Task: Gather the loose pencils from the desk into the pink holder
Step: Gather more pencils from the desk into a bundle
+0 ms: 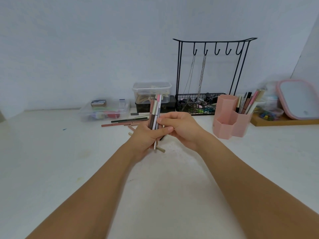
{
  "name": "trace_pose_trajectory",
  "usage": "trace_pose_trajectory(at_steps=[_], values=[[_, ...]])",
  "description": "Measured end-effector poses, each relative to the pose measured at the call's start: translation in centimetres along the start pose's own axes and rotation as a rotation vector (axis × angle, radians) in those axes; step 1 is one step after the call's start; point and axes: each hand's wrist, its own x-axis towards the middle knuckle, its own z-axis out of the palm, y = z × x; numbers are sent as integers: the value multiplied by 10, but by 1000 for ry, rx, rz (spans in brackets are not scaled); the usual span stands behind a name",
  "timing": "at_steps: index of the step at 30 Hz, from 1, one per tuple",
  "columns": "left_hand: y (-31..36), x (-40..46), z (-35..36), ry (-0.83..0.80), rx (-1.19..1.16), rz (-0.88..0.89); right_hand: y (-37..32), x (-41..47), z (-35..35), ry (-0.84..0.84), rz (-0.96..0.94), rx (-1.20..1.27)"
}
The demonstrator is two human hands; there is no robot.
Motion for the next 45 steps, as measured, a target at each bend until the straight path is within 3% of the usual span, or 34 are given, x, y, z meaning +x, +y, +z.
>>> trace_pose_trajectory(at_steps=[3,7,10,20,31,37,41,45], values=[[-1,1,-1,3,-24,-35,5,7,-5,36,22,-38],[2,10,-10,167,-114,-73,24,15,-20,233,-229,-767],[4,13,-20,257,-218,-59,41,20,-31,122,-220,-1151],[0,17,-23,289,-181,-148,36,24,-32,-32,-183,-1439],[-2,17,-20,284,-141,-181,24,18,-31,-112,-162,-1438],[-3,16,-18,296,-148,-172,21,15,-24,28,-345,-1364],[-3,14,-15,246,-194,-148,12,19,-16,183,-490,-977],[1,10,-9,175,-245,-135,0,12,-9,260,-340,-455]])
